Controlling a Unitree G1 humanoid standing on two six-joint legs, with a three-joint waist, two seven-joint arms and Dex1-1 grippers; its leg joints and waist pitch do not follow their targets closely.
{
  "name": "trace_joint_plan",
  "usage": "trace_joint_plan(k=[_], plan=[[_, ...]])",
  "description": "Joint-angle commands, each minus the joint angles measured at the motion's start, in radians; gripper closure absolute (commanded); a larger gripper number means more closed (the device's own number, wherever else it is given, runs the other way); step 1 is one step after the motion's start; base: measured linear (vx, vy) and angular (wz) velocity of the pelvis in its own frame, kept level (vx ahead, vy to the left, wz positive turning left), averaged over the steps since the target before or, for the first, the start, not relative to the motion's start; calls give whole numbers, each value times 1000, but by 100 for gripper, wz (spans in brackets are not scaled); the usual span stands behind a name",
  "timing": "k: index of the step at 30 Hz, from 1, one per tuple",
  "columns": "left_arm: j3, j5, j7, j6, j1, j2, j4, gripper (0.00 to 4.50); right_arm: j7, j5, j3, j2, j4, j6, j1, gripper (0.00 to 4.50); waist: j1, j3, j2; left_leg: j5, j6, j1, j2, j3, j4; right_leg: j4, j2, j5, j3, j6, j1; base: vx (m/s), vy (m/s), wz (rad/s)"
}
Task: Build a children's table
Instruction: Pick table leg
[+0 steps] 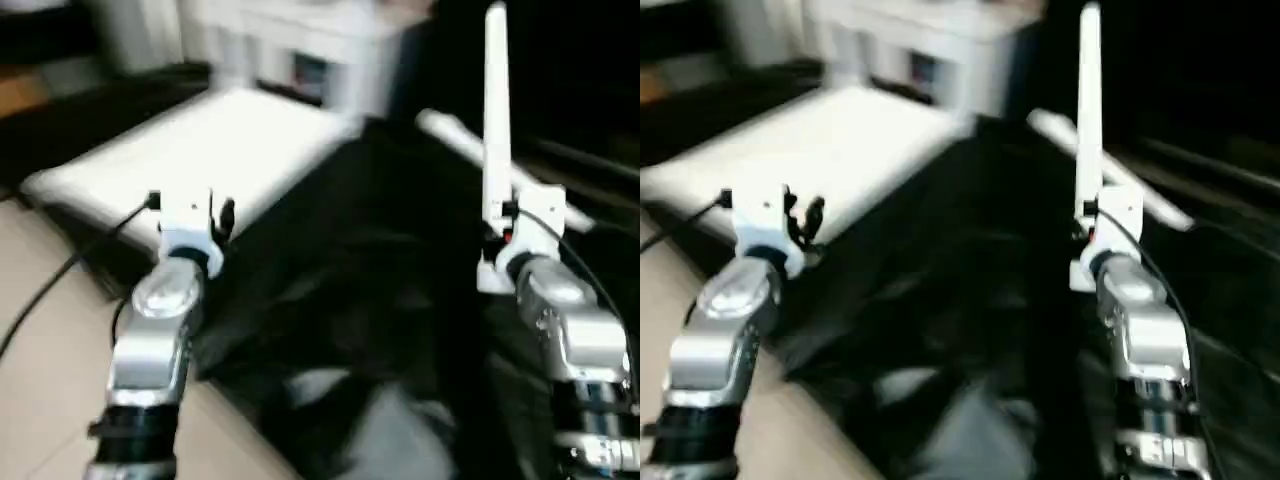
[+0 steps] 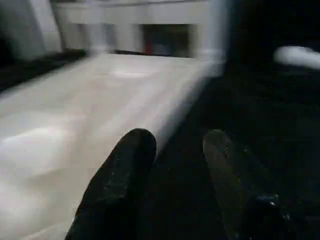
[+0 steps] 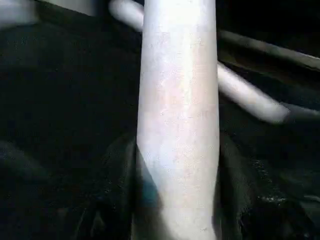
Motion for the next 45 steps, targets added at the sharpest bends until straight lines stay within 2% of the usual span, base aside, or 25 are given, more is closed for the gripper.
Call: trace_joint_plan(k=[1,3,5,6,7,9,11,12,14,16,18,20,24,25,26,28,30,31,32,33,35,40,42,44,45], plan=[[21,3,1,-20,-5,20,-15,237,-6,-6,10,-3,-20,-11,-30,261,37,-88,-20,146,47,-165,-22,-69,16,-151,-177,-277,141,-51,180,211,-101,-28],[13,9,-2,-13,1,25,-21,237,-7,-8,9,-9,-10,-14,-35,261,10,-76,-6,350,81,-191,-38,-78,-37,-159,-137,149,64,-40,151,183,-54,-11],[2,14,-9,-12,8,34,-27,237,-5,-7,6,-13,-2,-14,-41,261,0,-92,67,614,208,-177,26,-104,-185,-130,-75,425,-48,94,103,143,-5,-18],[-2,15,-13,-8,12,38,-30,237,-3,-7,5,-18,2,-16,-44,261,-57,-98,114,661,367,-117,188,-210,-223,-10,-76,282,-100,140,41,67,104,-38],[-3,15,-13,-8,12,38,-30,237,-3,-7,5,-18,2,-17,-44,261,-73,-93,111,803,473,-95,231,-262,-228,51,-91,183,-72,141,-2,67,104,-38],[-5,17,-16,-8,17,39,-33,237,-1,-6,3,-25,8,-20,-47,261,-42,-82,79,721,368,-139,186,-197,-262,29,-99,147,-20,132,-2,-41,111,-19],[-5,18,-16,-6,19,39,-34,237,1,-7,0,-30,15,-23,-48,261,-39,-80,48,-45,114,-173,83,-135,-287,-91,-168,38,-8,20,5,-103,84,-10],[-6,17,-15,-5,20,40,-34,237,1,-8,-1,-31,18,-24,-49,261,-12,-70,29,-137,-16,-145,54,-99,-160,-182,-280,-264,15,-62,-9,-172,76,-13],[-8,19,-12,-5,22,42,-35,237,0,-12,-2,-32,24,-23,-50,261,-30,-35,17,126,-70,-203,37,-111,-50,-220,-284,-599,-44,-8,42,-155,99,-29],[-10,21,-11,-4,24,45,-37,237,-4,-13,-2,-30,26,-21,-52,261,-46,-24,46,-84,-110,-158,68,-119,-117,-220,-239,-727,-109,-2,16,-73,127,-42],[-13,23,-10,-3,28,51,-37,237,-9,-12,0,-30,33,-21,-55,261,-84,-58,115,-695,-192,-148,113,-178,-322,-28,-105,-36,-140,-14,72,-150,191,-11],[-14,26,-8,-3,29,54,-37,237,-11,-12,1,-30,39,-23,-58,261,-86,-52,85,-684,-202,-135,95,-154,-340,-39,-111,29,-126,-15,57,-120,120,-6],[-19,22,-23,0,34,54,-46,237,-13,-10,2,-29,48,-29,-61,261,-72,-41,13,-46,-63,-86,45,-102,-55,-293,-323,-777,-72,-30,-16,-126,43,-17],[-19,22,-23,0,34,54,-46,237,-13,-10,2,-29,48,-29,-61,261,-66,-37,42,36,-66,-119,67,-109,-83,-274,-311,-777,-115,-6,40,-111,48,-34],[-23,18,-27,6,35,48,-55,237,-13,-10,2,-29,50,-31,-62,261,-96,-25,79,-308,-138,-146,93,-134,-213,-197,-193,-613,-185,40,55,-22,92,-37],[-16,5,-14,5,28,26,-63,237,-13,-10,2,-28,43,-27,-58,261,-79,-39,112,-810,-202,-178,118,-134,-362,3,-103,-97,-162,1,103,-114,79,-7],[-16,15,-2,-4,21,28,-54,237,-12,-12,3,-27,37,-22,-52,261,-55,-58,74,-662,-178,-157,92,-69,-357,2,-107,-96,-120,-1,87,-92,-18,12],[-15,17,2,-6,21,31,-48,237,-10,-12,5,-27,35,-21,-49,261,-61,-72,-6,-326,-147,-62,69,-59,-188,-176,-222,-551,-60,6,-25,-45,-55,13],[-14,15,5,1,23,32,-47,237,-8,-12,8,-27,32,-17,-45,261,-52,-61,-4,83,-32,-93,28,-75,-61,-259,-269,-794,-22,-28,-23,-42,-71,-10],[-13,14,5,1,24,32,-48,237,-8,-11,8,-26,31,-16,-44,261,-46,-58,5,142,-14,-143,40,-83,-58,-244,-288,-791,-20,-34,35,-12,1,-23],[-9,8,3,3,28,33,-51,237,-8,-8,9,-24,26,-14,-37,261,-51,-44,43,-255,-69,-78,107,-84,-201,-179,-160,-534,-97,-40,1,-6,1,-12],[-6,12,-4,0,20,36,-46,237,-15,-1,7,-13,29,1,-36,261,-91,-42,72,-651,-71,-30,113,-86,-277,-194,-134,-363,-122,-6,51,-39,1,6],[-5,14,-4,-1,15,35,-40,237,-14,-5,10,-14,36,1,-40,261,-106,-34,55,-656,-101,51,126,-39,-262,-219,-113,-416,-125,2,6,8,2,-17],[-4,13,-2,-1,13,35,-38,237,-13,-5,12,-16,41,1,-43,261,-105,-34,59,-686,-105,57,147,-18,-287,-189,-108,-372,-127,11,10,22,5,-48],[-3,12,-1,-1,12,35,-38,237,-12,-7,14,-18,47,-7,-45,261,-98,-30,46,-701,-77,-27,135,-31,-319,-163,-126,-337,-139,37,72,10,6,-65]])
